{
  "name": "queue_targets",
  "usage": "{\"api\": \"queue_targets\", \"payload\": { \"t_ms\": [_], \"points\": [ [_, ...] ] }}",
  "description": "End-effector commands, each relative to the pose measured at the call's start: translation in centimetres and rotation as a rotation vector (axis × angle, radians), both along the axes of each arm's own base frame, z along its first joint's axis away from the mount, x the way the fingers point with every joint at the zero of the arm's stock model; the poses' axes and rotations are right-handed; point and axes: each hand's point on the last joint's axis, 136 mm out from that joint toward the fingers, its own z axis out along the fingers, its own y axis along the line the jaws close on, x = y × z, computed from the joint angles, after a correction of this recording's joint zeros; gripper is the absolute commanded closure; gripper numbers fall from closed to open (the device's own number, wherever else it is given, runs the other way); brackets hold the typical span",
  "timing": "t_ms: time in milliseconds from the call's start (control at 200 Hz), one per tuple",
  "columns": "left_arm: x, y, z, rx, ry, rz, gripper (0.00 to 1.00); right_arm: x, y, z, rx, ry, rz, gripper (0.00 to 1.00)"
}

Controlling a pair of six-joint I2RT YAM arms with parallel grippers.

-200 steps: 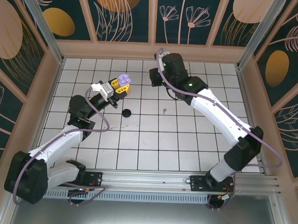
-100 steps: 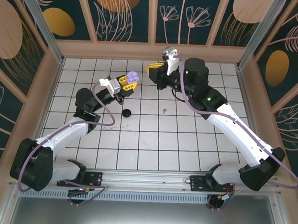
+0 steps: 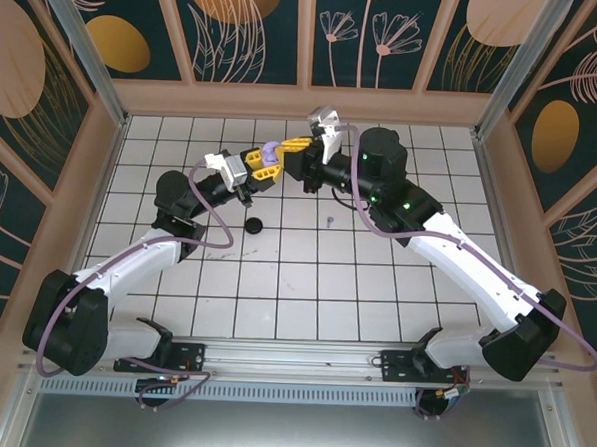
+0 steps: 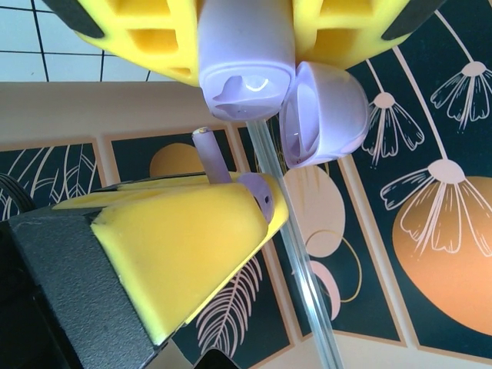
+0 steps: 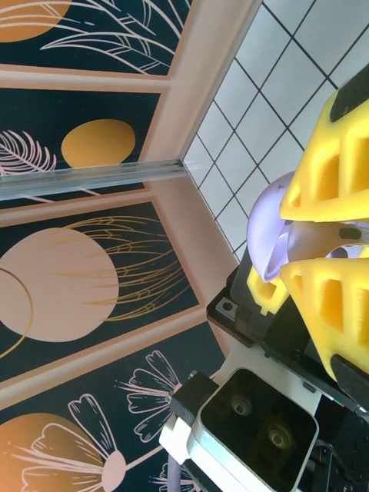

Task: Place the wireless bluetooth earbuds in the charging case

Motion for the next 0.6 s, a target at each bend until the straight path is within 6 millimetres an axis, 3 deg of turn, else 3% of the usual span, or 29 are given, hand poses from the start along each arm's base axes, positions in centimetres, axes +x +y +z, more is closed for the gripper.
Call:
{"api": "queue_targets", "payload": {
  "t_ms": [0, 596],
  "points": [
    [-0.9, -0.2, 1.7, -0.022, -0.053, -0.032, 1.00, -1.3, 0.0, 1.9, 0.047, -0.068, 0.034, 0.85],
    [-1.0, -0.4, 2.1, -0.020, -0.040, -0.042, 1.00, -0.9, 1.7, 1.1, 0.028, -0.042, 0.051, 0.87]
  ]
}}
